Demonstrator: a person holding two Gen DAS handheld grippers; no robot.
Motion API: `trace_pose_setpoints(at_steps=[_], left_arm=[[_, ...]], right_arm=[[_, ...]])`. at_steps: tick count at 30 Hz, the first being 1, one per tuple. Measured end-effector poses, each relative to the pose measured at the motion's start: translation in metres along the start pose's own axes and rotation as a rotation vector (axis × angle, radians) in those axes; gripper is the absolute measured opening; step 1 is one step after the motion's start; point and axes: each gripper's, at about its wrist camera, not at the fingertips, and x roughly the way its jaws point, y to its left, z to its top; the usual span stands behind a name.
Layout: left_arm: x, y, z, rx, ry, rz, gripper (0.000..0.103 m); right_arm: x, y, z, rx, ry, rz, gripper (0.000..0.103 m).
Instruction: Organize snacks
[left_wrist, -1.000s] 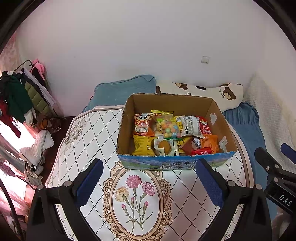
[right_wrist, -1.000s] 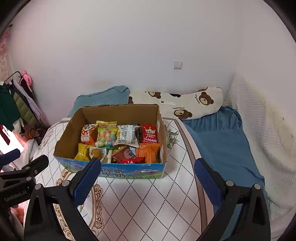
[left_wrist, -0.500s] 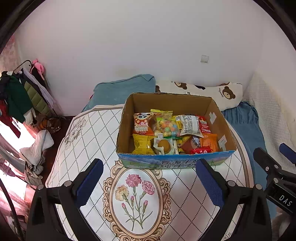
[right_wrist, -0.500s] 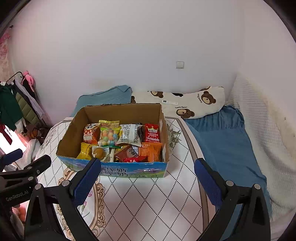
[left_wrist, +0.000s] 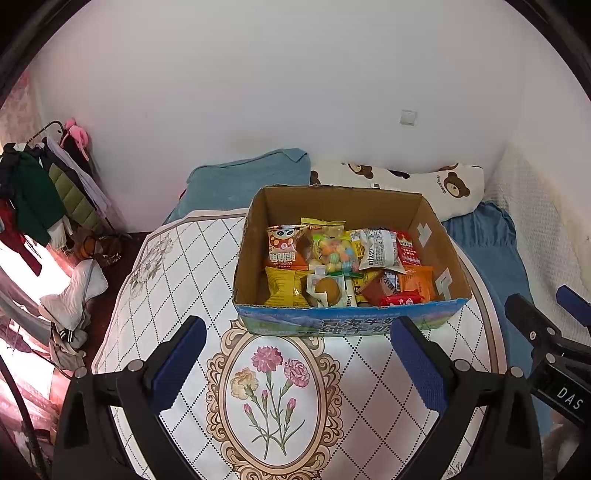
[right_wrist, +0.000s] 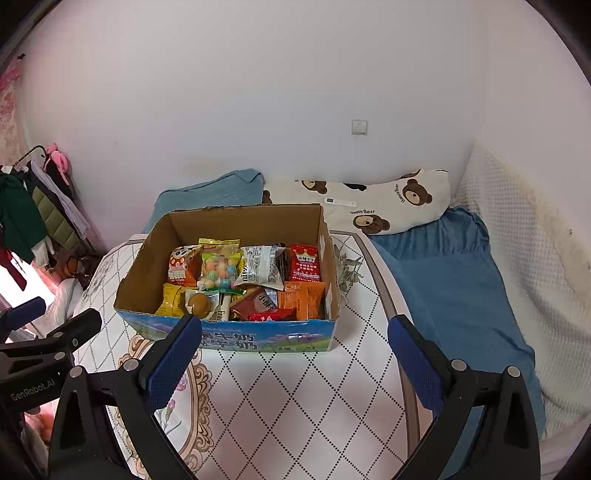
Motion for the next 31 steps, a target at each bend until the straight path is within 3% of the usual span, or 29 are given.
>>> trace_pose_setpoints(at_steps=[31], left_arm=[[-0.0040,-0.0023,0.0018,0.008,-0.015,0.000,0.102]], right_arm=[[0.0024,0.0063,0.0023,0.003,0.003,0.016,0.103]])
